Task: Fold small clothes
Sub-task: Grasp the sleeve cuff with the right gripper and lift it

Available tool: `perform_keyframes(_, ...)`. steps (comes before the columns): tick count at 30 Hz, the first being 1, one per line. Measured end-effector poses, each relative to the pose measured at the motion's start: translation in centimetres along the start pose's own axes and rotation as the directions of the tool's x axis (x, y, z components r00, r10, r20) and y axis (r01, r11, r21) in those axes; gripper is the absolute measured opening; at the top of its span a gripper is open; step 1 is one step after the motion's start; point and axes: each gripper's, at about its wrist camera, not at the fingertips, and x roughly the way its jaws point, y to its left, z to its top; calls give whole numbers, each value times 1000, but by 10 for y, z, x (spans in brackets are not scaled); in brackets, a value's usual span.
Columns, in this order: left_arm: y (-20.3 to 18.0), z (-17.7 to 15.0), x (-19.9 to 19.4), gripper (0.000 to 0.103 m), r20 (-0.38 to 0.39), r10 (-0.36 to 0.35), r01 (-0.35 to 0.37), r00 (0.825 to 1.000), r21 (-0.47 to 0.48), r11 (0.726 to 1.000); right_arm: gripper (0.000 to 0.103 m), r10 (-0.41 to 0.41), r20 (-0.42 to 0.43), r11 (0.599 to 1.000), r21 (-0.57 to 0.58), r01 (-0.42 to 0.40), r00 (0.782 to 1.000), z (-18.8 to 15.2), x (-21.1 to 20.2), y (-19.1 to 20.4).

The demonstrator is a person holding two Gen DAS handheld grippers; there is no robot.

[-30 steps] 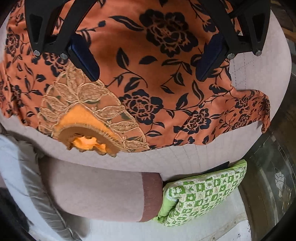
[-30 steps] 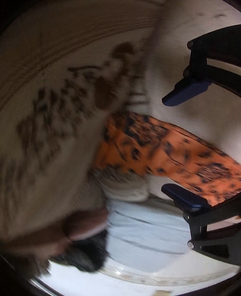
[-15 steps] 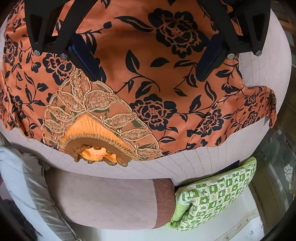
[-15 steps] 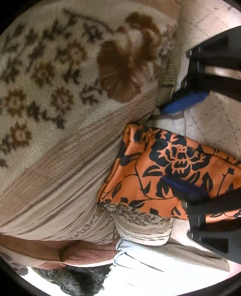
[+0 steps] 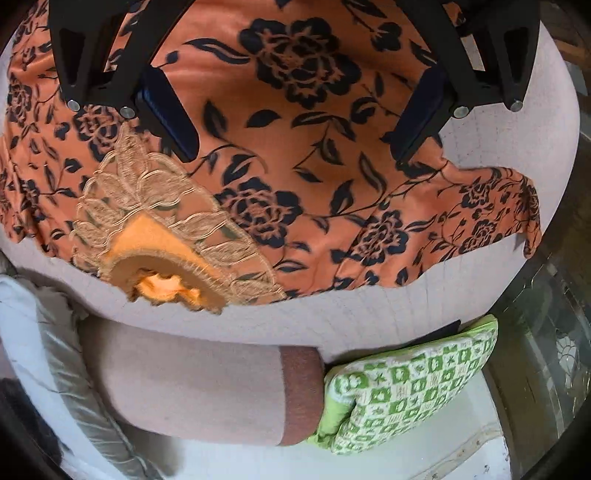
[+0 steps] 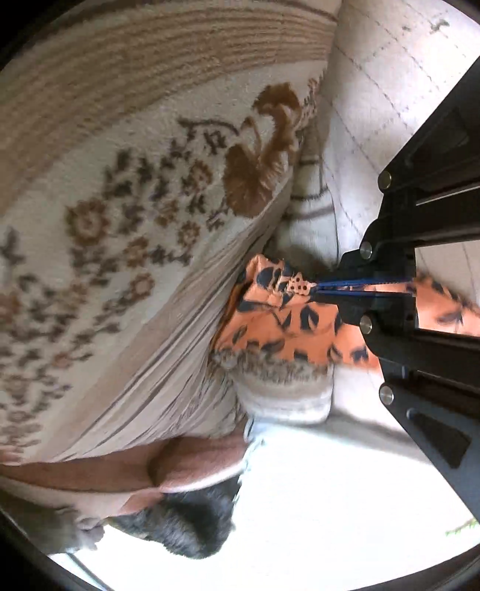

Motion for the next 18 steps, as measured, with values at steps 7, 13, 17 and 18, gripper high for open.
perform_keyframes(7,-2,-1,3,103,3,-6,6,1000,12,1000,4,32,-49,999,-14,-32,998,4,-4,-16)
perform_keyframes(13,-15,-3,9,103,-1,5,-5,1000,44,999,6,-42,-88,999,-15,41,995,10,20,-24)
perform_keyframes(17,-24,-6,10,103,7,13,-13,1000,81,997,6,-72,-67,995,-75,67,995,8,22,-25)
perform_keyframes(18,-25,-6,11,103,7,13,-14,1000,86,996,6,-72,-68,994,-88,66,995,6,22,-26)
